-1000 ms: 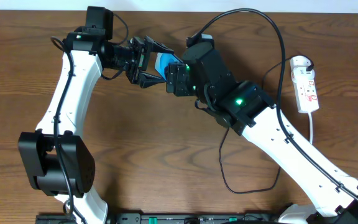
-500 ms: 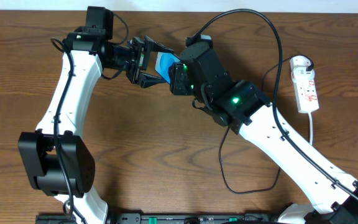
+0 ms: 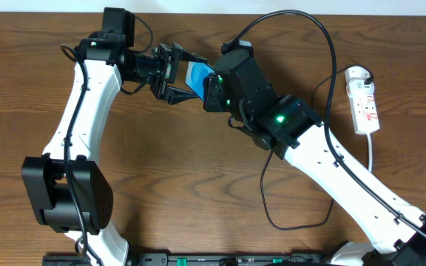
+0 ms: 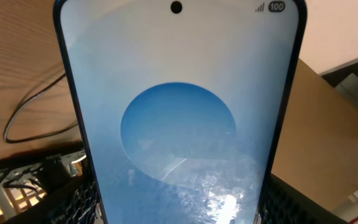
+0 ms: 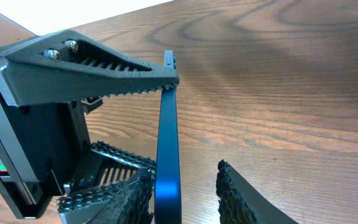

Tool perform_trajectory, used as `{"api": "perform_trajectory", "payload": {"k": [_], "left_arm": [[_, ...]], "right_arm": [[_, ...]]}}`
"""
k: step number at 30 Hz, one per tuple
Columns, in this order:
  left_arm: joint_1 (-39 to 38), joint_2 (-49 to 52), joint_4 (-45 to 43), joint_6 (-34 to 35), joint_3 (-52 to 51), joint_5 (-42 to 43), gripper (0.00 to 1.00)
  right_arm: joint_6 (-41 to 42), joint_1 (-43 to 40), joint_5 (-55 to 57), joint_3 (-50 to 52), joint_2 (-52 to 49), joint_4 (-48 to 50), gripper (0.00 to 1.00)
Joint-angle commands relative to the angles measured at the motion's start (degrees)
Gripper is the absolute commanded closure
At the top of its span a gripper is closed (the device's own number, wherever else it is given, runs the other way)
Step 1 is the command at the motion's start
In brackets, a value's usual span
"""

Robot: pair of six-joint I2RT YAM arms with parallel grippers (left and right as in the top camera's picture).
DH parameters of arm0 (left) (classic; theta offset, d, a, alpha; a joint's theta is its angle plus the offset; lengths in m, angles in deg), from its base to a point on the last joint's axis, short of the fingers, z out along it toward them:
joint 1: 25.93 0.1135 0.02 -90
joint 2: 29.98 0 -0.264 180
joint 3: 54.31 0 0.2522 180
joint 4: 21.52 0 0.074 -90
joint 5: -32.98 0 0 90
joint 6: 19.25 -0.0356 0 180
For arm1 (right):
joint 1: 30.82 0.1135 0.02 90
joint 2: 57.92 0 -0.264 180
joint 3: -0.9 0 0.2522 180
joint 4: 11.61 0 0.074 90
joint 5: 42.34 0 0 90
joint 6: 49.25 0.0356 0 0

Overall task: Plug charger to phone and switch on socket
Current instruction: 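Grasp the phone's bottom end with the right gripper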

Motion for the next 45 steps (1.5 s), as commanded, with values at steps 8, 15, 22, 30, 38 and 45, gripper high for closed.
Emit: {"api": "perform_trajectory", "payload": {"k": [8,15,22,30,38,45], "left_arm": [[-0.2,-1.8,-0.1,0.5,0.9,3.1,0.31],[-0.4,-1.8,-0.1,0.5,0.9,3.1,0.31],[-0.5,-1.8,-0.1,0.5,0.9,3.1,0.31],[-0.5,-1.8,-0.1,0.5,0.9,3.1,0.3],[-0.5,-1.8,-0.1,0.5,0.9,3.1,0.3],[-0.5,-1.8,-0.1,0.5,0.9,4.6,0.3]], "right_arm": [[0.3,0.5,1.2,-1.0,-1.1,1.3,0.68],[0.3,0.5,1.2,-1.0,-1.8,2.4,0.71],[0.3,0.4,1.2,-1.0,-1.8,2.8,0.77],[0.3,0.4,1.2,-1.0,-1.8,2.8,0.85],[0.2,0.4,1.2,-1.0,-1.8,2.8,0.93],[0.3,0.4,1.2,-1.0,-1.8,2.7,0.99]]}}
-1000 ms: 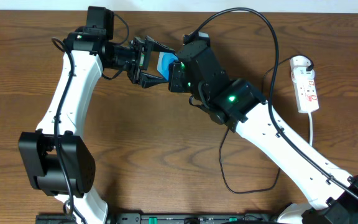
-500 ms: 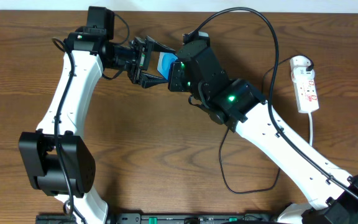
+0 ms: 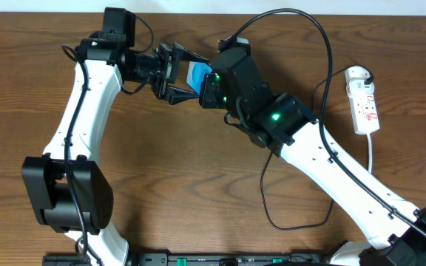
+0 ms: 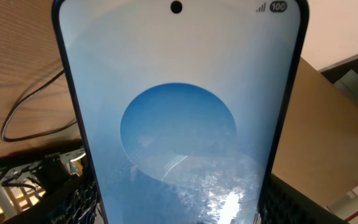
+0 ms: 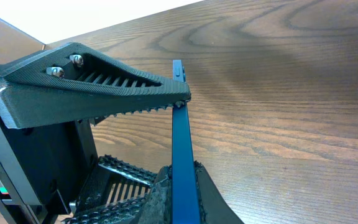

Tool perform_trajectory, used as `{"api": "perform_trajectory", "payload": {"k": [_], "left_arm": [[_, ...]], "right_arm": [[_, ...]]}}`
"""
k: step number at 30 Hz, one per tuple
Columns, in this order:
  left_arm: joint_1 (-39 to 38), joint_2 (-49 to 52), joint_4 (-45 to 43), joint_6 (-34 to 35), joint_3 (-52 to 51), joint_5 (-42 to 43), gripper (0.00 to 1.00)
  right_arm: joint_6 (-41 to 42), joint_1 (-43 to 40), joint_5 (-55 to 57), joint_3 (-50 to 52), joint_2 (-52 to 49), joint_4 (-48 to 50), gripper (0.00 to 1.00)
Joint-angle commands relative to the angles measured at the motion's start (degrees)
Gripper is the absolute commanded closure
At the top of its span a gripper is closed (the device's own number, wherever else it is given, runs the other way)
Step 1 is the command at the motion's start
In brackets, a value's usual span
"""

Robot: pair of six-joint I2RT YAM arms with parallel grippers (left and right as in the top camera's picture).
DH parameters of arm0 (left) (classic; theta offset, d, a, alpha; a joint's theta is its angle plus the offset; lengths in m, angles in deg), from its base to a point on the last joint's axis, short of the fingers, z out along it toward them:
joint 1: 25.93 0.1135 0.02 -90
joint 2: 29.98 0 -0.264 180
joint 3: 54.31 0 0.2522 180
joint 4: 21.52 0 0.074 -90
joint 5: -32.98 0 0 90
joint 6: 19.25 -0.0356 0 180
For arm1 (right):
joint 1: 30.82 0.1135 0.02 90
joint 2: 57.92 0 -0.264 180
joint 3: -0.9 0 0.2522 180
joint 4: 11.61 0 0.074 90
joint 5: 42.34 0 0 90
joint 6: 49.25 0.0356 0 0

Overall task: Plug charger to phone and switch on socket
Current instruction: 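Grasp the phone's bottom end with the right gripper, then open the left gripper and hold the phone upright with the right gripper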

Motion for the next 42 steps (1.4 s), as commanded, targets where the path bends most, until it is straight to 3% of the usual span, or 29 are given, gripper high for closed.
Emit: {"api": "perform_trajectory", "payload": {"k": [1,11,13,25,33,35,42], "left_arm": [[-0.2,-1.8,0.1,0.5,0.9,3.9,0.3],[-0.1,-1.8,0.1,0.5,0.9,3.9,0.28],[-0.1,-1.8,0.0,0.5,0.9,3.8,0.18],[-0.1,-1.8,0.0,0.5,0.9,3.7,0.14],[-0.1,-1.8,0.0,4.5,0.9,3.6,0.15],[-0.1,-1.8,-0.6,6.6,0.9,3.6,0.2],[-0.2,-1.8,-4.0,10.1,0.9,3.7,0.21]], "right_arm": [[-0.6,0.4,1.3,-1.0,-0.4,-0.1,0.99],[1.2,0.4,4.7,-1.0,-0.4,-0.2,0.99],[4.6,0.4,5.9,-1.0,-0.4,-0.2,0.99],[19.0,-0.5,14.6,-1.0,0.6,-0.3,0.99],[43.1,-3.2,14.5,-1.0,4.0,-5.1,0.98],[47.9,-3.6,14.5,-1.0,4.6,-6.5,0.98],[56.5,-3.7,10.6,-1.0,5.1,-5.9,0.98]]}}
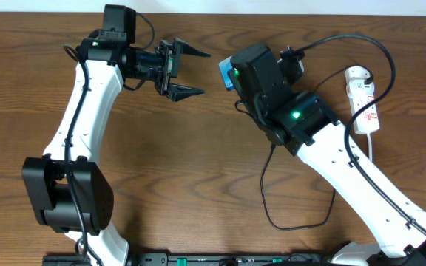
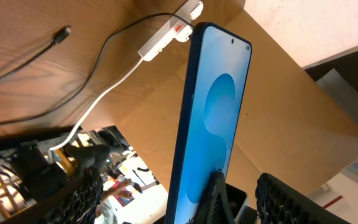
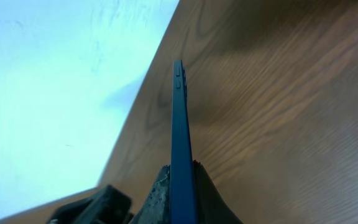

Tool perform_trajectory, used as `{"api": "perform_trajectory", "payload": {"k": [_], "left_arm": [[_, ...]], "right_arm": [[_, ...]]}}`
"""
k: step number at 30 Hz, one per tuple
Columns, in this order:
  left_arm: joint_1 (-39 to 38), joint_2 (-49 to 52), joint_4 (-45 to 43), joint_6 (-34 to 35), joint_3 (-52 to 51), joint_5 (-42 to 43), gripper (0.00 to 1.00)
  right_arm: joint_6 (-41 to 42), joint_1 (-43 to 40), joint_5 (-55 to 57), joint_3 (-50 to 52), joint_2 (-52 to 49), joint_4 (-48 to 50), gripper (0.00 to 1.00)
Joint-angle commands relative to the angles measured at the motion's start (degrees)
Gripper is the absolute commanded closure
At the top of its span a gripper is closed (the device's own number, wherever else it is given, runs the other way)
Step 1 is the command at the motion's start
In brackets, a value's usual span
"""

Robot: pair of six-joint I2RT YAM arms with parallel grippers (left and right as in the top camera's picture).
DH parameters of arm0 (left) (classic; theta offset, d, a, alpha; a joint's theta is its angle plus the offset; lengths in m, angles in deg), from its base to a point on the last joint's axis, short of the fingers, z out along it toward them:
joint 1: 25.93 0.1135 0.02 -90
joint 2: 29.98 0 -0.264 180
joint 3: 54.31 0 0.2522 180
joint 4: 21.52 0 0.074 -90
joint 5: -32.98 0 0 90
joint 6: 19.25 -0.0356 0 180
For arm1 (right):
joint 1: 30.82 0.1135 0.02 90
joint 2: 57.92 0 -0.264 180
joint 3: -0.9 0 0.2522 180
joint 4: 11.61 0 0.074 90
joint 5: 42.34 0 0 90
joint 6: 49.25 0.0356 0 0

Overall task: Plug charger to phone and switch on socket
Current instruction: 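Open the left gripper and hold the phone upright with the right gripper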

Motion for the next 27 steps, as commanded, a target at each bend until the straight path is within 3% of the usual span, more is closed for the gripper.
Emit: {"api": "perform_trajectory", "payload": {"k": [1,6,11,16,27], "left_arm": [[0.0,-1.7,-0.2,2.7,0.9,0.8,0.21],[0.0,-1.7,-0.2,4.0,0.9,0.9,0.22],[0.0,-1.7,-0.2,6.2,0.9,1.3,0.38],[0.0,-1.7,-0.2,7.6,0.9,3.3,0.38],[0.0,-1.7,-0.4,9.1,0.9,4.7,0.38]], "right_arm": [[9.1,-0.1,-2.0,-1.0,1.7,0.7,0.98],[17.5,-0.2,-5.7,-1.0,1.7,1.8,0.99],[20.7,-0.2,-6.6,-1.0,1.7,3.3,0.99],[25.8,-0.1,-6.6,-1.0,1.7,3.1,0.99],[28.8,-0.1,-8.1,-0.9,1.3,3.0,0.98]]}}
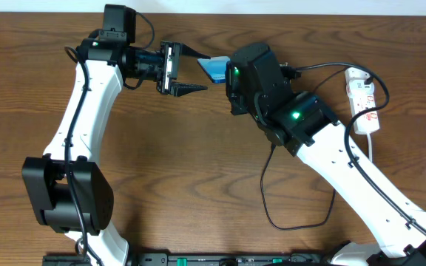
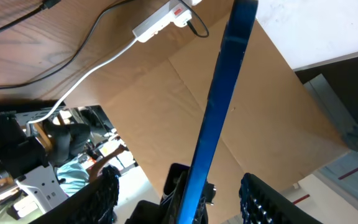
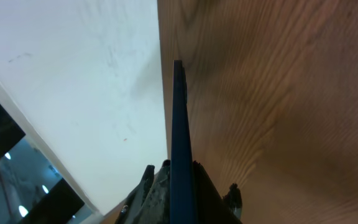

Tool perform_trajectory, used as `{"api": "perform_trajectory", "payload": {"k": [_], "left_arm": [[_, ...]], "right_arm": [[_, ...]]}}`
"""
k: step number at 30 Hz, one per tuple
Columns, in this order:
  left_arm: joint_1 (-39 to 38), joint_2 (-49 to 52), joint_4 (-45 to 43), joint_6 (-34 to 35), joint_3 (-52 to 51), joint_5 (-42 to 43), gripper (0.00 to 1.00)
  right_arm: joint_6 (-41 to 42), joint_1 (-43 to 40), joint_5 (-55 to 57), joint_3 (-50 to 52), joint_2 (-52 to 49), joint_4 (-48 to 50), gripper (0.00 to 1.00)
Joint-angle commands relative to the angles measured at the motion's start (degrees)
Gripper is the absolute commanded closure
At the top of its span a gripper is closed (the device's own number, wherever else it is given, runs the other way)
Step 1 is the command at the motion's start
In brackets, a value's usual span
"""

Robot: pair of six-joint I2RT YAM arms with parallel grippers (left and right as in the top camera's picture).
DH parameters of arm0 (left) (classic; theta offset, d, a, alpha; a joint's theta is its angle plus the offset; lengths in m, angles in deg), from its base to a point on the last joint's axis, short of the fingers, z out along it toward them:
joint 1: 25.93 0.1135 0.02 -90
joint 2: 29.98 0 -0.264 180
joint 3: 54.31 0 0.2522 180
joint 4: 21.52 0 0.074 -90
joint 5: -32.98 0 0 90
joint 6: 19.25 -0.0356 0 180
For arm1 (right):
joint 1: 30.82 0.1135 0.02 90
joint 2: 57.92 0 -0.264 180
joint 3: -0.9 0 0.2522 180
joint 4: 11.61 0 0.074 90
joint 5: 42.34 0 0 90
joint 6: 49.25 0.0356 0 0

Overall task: Plug charger to phone and switch on socket
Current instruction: 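Open the left gripper and hold the phone upright with the right gripper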

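Note:
The blue phone (image 1: 214,68) is off the table with my right gripper (image 1: 228,74) shut on its lower part. In the right wrist view the phone (image 3: 179,118) shows edge-on, pinched between the fingers (image 3: 199,186). My left gripper (image 1: 200,71) is open, its fingertips just left of the phone. In the left wrist view the phone (image 2: 221,106) stands edge-on between the spread fingers (image 2: 101,196). The white power strip (image 1: 364,97) lies at the right edge of the table, with the black charger cable (image 1: 265,188) looping from it. The cable's plug end is hidden.
The right arm's forearm (image 1: 324,151) runs diagonally across the right half of the table above the cable loop. The power strip (image 2: 166,17) also shows in the left wrist view. The table's far edge (image 1: 287,11) meets a white wall.
The right gripper has brought the phone leftward, from well clear of the left gripper to just off its open fingertips. The phone now faces the left wrist camera edge-on.
First the left gripper held the phone, with the right gripper's fingers open around it. Then the right gripper was shut on it. Later the left gripper was open and the phone was away to the right. Now it is back beside the left fingertips.

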Motion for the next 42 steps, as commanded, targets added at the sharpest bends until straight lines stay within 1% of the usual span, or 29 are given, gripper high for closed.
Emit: {"api": "perform_trajectory", "payload": {"k": [1,7,9,12,15,19,25,29,36,42], "left_arm": [[0.0,-1.7,-0.1,1.8,0.9,1.5,0.37],[-0.2,-1.7,-0.1,3.0,0.9,1.7,0.38],[-0.6,-1.7,-0.1,3.0,0.9,1.7,0.41],[-1.4,-1.7,-0.1,3.7,0.9,1.7,0.42],[-2.3,-1.7,-2.8,5.4,0.9,1.7,0.43],[-2.8,-1.7,-6.7,7.6,0.9,1.7,0.46],[-2.8,-1.7,-6.9,7.6,0.9,1.6,0.47],[-2.8,-1.7,-6.9,7.6,0.9,-0.4,0.56],[-2.8,-1.7,-6.9,8.0,0.9,-0.3,0.58],[-2.8,-1.7,-6.9,8.0,0.9,-0.3,0.66]], "right_arm": [[2.5,-0.1,0.3,-0.9,1.2,0.3,0.98],[2.5,0.0,0.4,-0.9,1.2,0.6,0.98],[2.5,0.1,0.3,-0.9,1.2,0.9,0.98],[2.5,0.3,0.3,-0.9,0.9,0.9,0.98],[2.5,0.5,0.3,-0.9,0.3,0.9,0.98],[2.5,0.7,0.3,-0.9,-0.2,0.9,0.98],[2.5,0.5,0.6,-0.9,-0.3,1.2,0.98],[2.5,0.5,0.6,-0.9,-0.3,2.3,0.98],[2.5,0.5,0.5,-0.9,-0.3,2.6,0.96],[2.5,0.7,-0.6,-0.9,-0.3,2.5,0.96]]}}
